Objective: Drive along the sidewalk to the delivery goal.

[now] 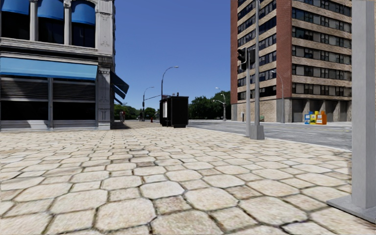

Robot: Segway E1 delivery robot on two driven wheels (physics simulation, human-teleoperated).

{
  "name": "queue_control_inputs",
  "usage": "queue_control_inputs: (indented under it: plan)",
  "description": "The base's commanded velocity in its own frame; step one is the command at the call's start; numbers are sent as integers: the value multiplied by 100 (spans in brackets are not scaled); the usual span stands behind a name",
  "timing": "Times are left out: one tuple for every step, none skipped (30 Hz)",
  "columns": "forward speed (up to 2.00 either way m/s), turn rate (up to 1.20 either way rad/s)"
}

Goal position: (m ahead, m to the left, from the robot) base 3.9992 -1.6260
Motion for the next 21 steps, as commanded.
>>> queue_control_inputs:
  plan:
    - [147,-18]
    - [146,-28]
    - [146,-34]
    - [141,-38]
    - [139,-39]
    - [139,-39]
    - [137,-39]
    - [135,-39]
    - [134,-39]
    - [134,-39]
    - [131,-39]
    - [131,-39]
    - [130,-40]
    - [130,-42]
    - [130,-42]
    - [130,-43]
    - [130,-43]
    - [130,-43]
    - [130,-43]
    - [130,-43]
    - [127,-43]
